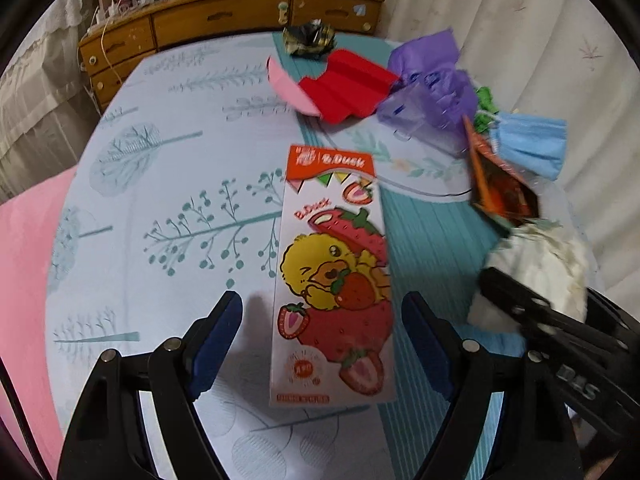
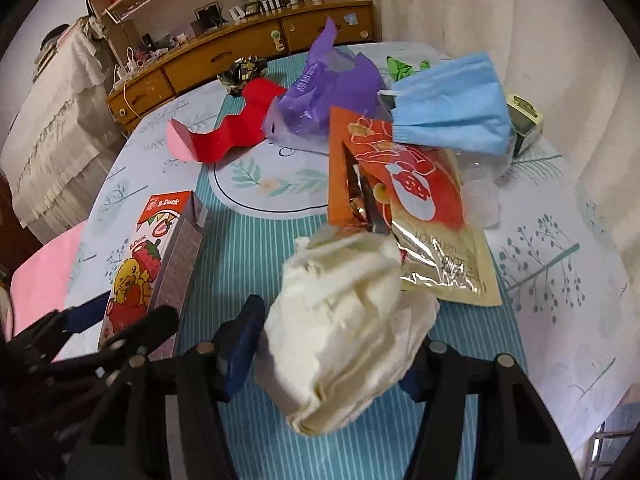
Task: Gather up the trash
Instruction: 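Grasp the B.Duck drink carton with left tool while right tool grasps the white tissue, then carry both items over the bin and open both tools to drop them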
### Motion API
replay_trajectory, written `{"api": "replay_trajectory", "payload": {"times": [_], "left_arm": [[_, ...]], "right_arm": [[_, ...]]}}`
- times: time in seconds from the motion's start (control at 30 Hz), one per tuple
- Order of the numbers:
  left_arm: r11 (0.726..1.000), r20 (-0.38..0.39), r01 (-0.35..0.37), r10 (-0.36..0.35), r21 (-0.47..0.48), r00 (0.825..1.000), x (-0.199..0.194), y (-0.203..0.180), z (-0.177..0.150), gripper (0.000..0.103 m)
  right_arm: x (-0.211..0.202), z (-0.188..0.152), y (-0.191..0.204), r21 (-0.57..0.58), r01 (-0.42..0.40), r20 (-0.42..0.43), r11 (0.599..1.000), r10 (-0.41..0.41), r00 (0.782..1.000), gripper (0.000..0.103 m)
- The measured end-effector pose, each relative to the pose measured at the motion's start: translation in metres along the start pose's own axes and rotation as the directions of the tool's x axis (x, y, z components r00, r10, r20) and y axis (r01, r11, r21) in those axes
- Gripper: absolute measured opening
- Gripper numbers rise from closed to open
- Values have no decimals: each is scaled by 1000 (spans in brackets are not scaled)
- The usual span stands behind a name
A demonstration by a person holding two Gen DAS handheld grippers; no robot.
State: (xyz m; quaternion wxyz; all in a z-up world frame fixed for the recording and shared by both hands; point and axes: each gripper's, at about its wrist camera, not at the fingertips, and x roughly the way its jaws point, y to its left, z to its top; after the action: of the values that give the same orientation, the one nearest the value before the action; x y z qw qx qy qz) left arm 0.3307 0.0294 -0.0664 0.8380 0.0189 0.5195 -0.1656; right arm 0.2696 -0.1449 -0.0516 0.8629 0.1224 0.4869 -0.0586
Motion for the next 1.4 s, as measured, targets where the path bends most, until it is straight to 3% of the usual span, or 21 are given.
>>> {"api": "replay_trajectory", "payload": {"times": [0.17, 0.43, 0.83, 1.17, 1.4], "left_arm": [[997, 24, -52, 50, 54, 998, 6, -10, -4, 51], [996, 82, -58, 52, 69, 995, -16, -11, -17, 50], [985, 180, -114, 89, 130, 980, -97, -31, -52, 50], [973, 231, -150, 107, 176, 967, -169, -46, -126, 50], [968, 168, -129, 93, 217, 981, -192, -58, -181, 50]], "right_arm": [[-5, -2, -3, 31, -41, 5, 999, 41, 999, 57], [-21, -10, 10, 21, -87, 29, 996, 86, 996, 56], [-89, -34, 11, -26, -171, 135, 985, 173, 976, 56], [-152, -89, -14, -61, -259, 167, 964, 265, 950, 56], [-175, -148, -34, -111, -291, 125, 950, 304, 945, 56]]}}
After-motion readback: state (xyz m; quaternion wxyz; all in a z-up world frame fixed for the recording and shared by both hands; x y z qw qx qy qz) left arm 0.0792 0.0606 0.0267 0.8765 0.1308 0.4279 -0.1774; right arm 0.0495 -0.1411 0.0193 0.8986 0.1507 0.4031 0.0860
